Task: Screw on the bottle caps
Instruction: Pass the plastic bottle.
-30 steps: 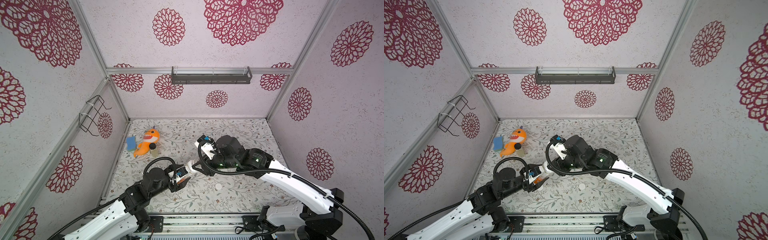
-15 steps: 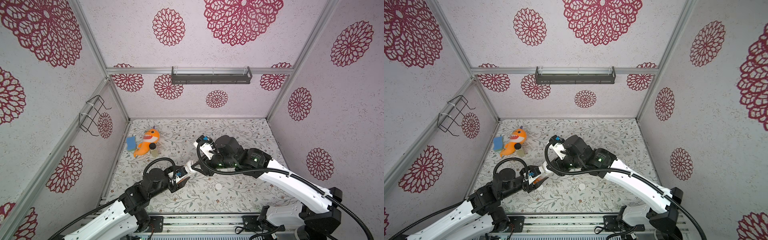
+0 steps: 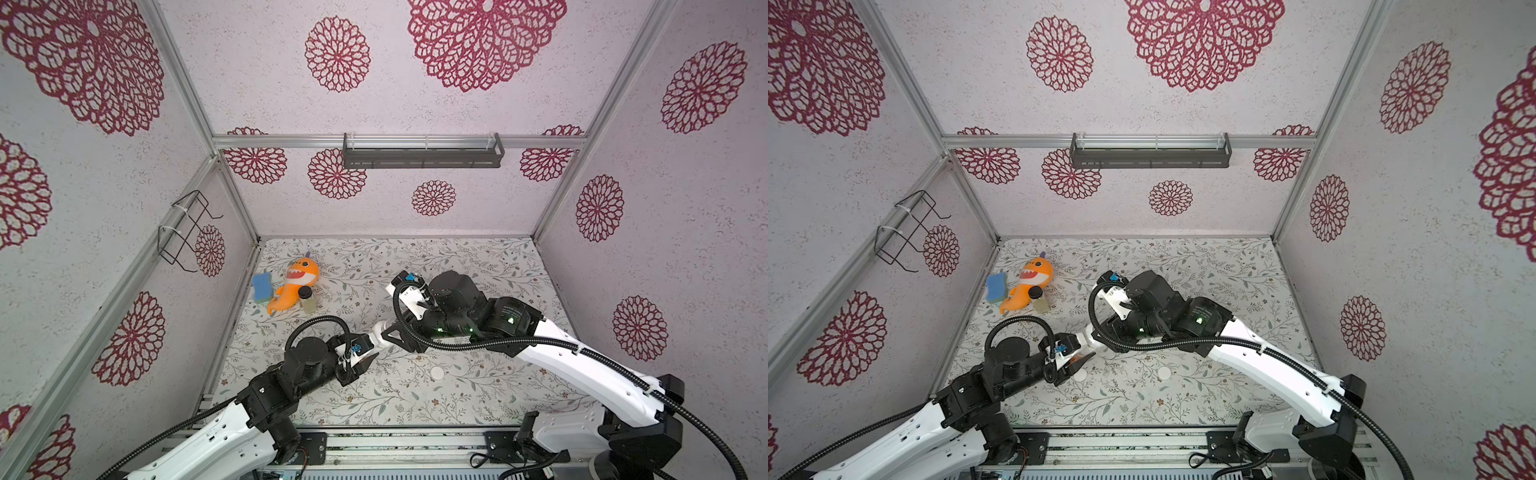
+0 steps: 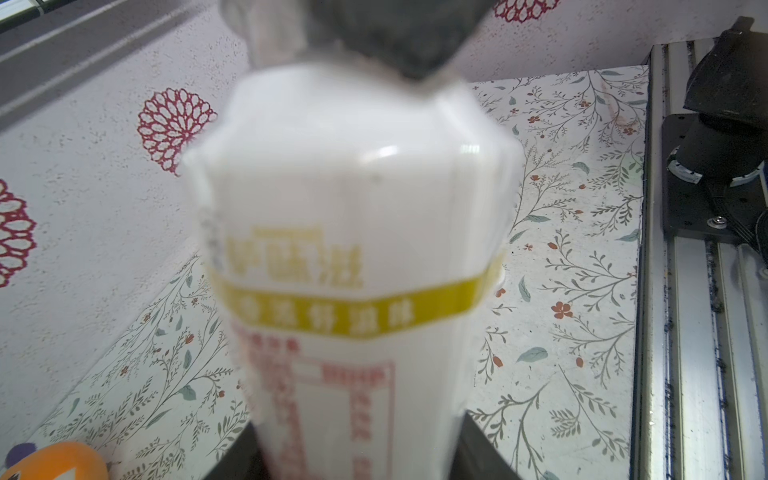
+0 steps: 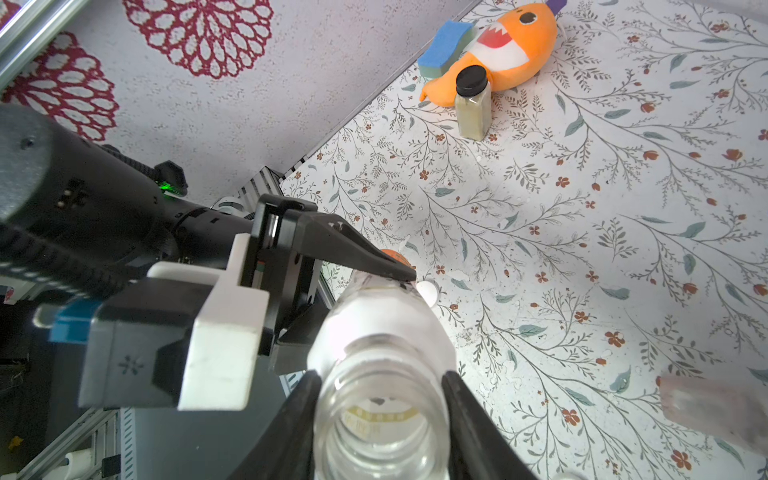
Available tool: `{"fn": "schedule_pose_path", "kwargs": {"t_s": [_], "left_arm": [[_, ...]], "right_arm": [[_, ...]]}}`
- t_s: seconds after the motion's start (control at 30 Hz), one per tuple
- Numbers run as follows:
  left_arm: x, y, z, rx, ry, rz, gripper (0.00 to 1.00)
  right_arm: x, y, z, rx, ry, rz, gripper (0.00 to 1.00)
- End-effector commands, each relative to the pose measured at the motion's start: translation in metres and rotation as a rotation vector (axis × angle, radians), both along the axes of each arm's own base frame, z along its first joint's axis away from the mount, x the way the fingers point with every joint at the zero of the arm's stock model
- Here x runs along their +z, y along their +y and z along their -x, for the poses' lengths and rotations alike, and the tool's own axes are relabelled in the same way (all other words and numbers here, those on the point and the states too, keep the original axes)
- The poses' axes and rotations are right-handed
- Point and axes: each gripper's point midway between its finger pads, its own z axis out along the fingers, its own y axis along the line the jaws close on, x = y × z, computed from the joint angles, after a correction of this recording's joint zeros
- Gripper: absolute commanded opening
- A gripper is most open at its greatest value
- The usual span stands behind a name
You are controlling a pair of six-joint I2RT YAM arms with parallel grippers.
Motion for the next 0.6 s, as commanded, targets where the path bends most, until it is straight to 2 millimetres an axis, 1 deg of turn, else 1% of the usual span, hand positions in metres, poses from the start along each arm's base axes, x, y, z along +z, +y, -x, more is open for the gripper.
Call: {"fn": "schedule_pose_path", "kwargs": {"t_s": [0.0,0.1,0.2,0.27,0.33,0.43,0.57], "left_arm": [[0.006,-0.004,0.004,-0.029,-0.023,0.026,0.50],[0.007,-0.003,0.003,-0.018,-0.030,0.026,0.51],[0.011,0.001,0.001,0.003,-0.047,0.035,0.51],[0.014,0.005,-0.002,0.027,-0.066,0.042,0.51],[0.019,0.009,-0.004,0.053,-0.087,0.055,0.51],[0.030,0.017,-0.007,0.094,-0.126,0.092,0.51],[0.054,0.038,-0.014,0.204,-0.190,0.163,0.52]], "right_arm": [[0.015,0.006,0.003,0.028,-0.037,-0.053,0.55],[0.017,0.005,0.004,0.029,-0.041,-0.062,0.59],[0.021,0.003,0.005,0.025,-0.050,-0.069,0.66],[0.025,-0.001,0.005,0.020,-0.063,-0.073,0.72],[0.032,-0.008,0.004,-0.003,-0.090,-0.074,0.80],[0.046,-0.023,0.002,-0.049,-0.141,-0.085,0.88],[0.059,-0.045,-0.005,-0.138,-0.197,-0.090,0.98]]}}
